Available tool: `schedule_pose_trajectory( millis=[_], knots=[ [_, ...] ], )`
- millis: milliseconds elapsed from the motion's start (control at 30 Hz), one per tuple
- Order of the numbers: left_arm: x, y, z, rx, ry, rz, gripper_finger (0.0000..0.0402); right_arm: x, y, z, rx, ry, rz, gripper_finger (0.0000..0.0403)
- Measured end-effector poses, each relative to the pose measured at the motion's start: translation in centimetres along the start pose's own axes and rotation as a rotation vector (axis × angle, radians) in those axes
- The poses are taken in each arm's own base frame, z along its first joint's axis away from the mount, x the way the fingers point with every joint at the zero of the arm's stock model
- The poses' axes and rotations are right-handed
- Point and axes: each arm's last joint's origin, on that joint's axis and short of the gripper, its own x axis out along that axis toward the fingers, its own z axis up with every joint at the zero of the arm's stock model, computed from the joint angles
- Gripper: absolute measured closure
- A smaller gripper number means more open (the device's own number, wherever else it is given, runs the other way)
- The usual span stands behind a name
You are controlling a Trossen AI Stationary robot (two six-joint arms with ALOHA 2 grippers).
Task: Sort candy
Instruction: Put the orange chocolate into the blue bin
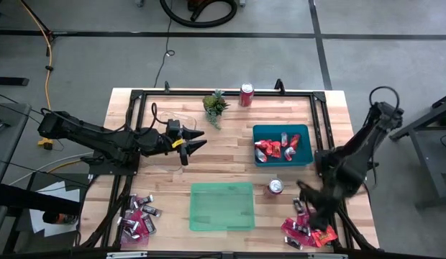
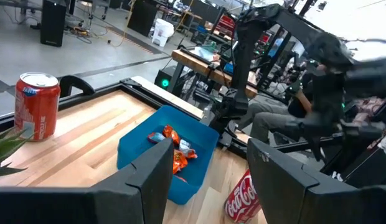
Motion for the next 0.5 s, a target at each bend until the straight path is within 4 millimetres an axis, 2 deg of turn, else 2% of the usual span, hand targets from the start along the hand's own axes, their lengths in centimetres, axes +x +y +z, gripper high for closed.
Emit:
schedule_pose_trajectory(
  millis=[233, 500],
  knots=[
    [0.0, 0.0, 0.0, 0.0, 0.0, 0.0, 0.0211, 5.4, 0.3, -1.3, -0.11, 0.238, -0.148, 0.0178],
    [0.0, 0.0, 0.0, -0.001, 0.0, -0.001, 0.0211, 10.3, -0.7, -0.7, -0.238, 0.303, -0.303, 0.0178]
  ],
)
